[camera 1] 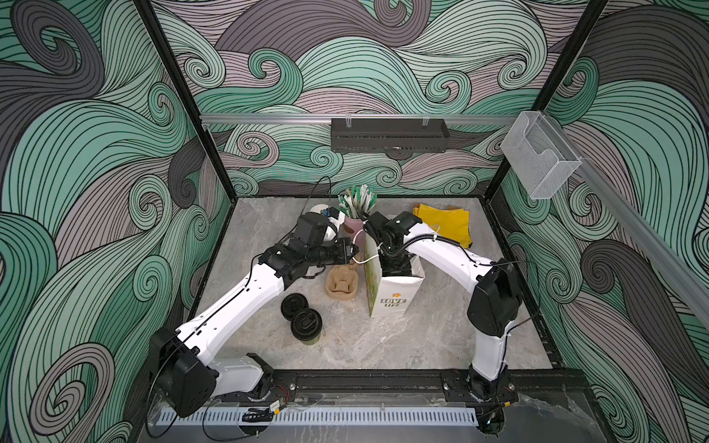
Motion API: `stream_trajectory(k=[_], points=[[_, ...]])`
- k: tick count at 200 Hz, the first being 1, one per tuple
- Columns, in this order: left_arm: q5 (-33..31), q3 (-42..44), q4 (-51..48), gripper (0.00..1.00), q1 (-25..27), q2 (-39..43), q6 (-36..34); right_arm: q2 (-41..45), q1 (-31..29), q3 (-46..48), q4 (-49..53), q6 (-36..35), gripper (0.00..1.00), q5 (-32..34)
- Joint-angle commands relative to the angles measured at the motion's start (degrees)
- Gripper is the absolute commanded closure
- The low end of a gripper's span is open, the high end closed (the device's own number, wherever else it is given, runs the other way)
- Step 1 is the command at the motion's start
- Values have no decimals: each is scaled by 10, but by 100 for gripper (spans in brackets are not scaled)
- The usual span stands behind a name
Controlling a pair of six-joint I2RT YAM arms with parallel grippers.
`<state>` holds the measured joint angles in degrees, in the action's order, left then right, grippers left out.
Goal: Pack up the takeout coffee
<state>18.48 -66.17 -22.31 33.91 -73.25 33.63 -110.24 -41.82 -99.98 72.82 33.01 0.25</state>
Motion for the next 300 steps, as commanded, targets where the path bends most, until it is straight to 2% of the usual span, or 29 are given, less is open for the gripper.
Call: stream_trajectory(k=[1,42,104,171,193,256,300], points=[[23,-2,1,100,-1,7,-15,-30,-11,9,48,-5,40,-6],[19,0,-3,100,-1,5,-16,-31,-13,0,32,1,32,-34],[1,1,-12,100,-1,7,-15,-4,-12,-12,34,5,22,-27],[-50,13,-29,100,-2,25,-19,27,-12,-4,41,18,19,-16],[-55,18,-34,100,-2,28,-22,33,-15,-3,41,22,18,-17],[-63,19,-44,100,-3,28,-26,64,-19,-5,41,40,8,-3],[-63,23,-47,100,-3,25,-28,70,-22,14,40,49,8,12]])
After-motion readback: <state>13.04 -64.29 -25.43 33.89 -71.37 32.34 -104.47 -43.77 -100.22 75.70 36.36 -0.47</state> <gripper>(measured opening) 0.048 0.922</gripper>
